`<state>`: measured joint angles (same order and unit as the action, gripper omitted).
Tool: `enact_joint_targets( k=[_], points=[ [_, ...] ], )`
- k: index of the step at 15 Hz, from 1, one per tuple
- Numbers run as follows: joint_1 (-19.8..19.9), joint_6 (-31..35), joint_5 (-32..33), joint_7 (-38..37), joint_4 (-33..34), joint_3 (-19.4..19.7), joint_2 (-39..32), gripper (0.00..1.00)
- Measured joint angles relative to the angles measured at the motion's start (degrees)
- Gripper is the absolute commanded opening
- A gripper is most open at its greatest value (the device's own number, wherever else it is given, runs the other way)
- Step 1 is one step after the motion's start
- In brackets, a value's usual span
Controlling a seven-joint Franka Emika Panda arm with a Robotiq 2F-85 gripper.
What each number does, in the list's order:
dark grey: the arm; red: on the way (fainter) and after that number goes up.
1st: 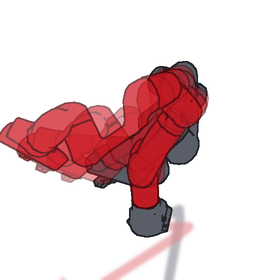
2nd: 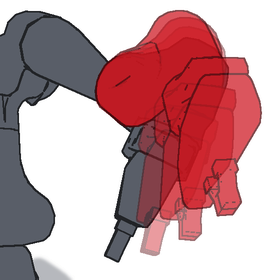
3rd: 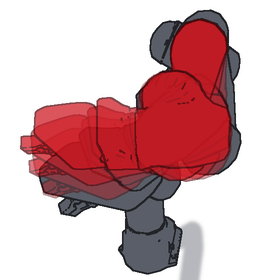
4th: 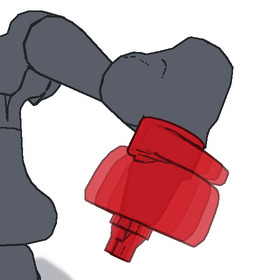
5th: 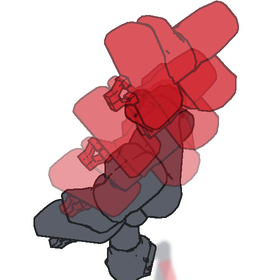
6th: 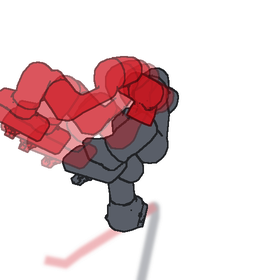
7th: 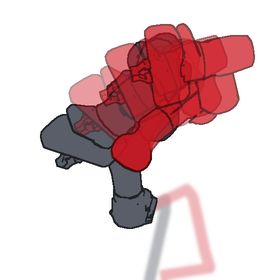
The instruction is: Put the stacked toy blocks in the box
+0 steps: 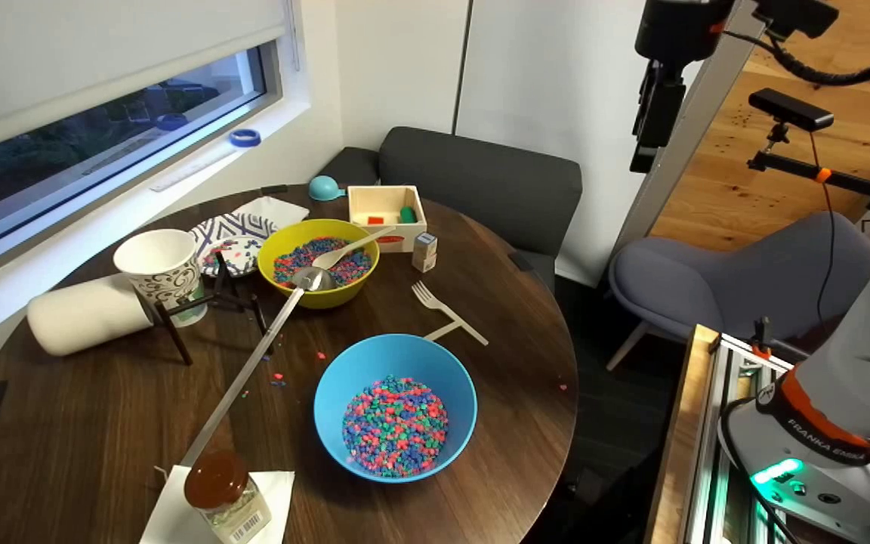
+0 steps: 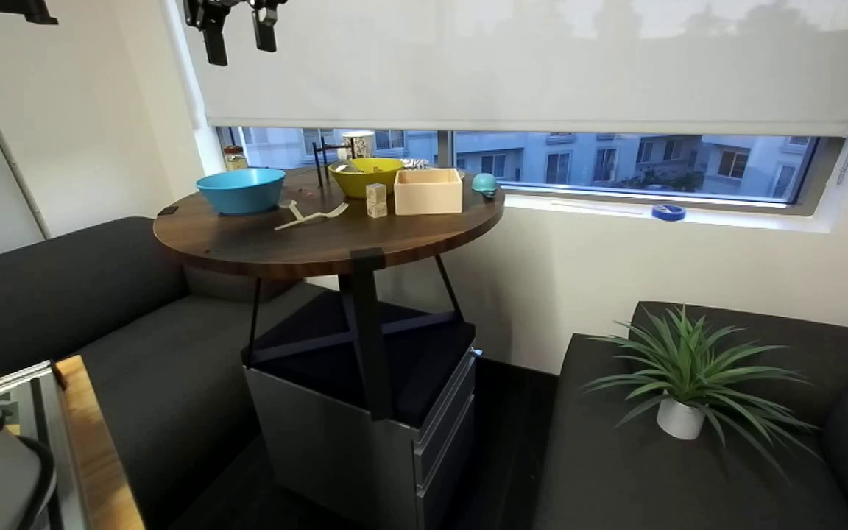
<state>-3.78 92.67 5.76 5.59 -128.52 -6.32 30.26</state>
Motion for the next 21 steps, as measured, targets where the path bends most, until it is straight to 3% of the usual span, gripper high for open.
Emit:
enact_joint_targets(
  k=[10, 21],
  points=[
    [-0.5, 25.2, -6.0, -6.0, -2.8, 0.4, -12.0, 1.0],
    [-0.8, 42.8, -9.9, -8.4, -2.4, 0.4, -25.4, 1.0]
  ],
)
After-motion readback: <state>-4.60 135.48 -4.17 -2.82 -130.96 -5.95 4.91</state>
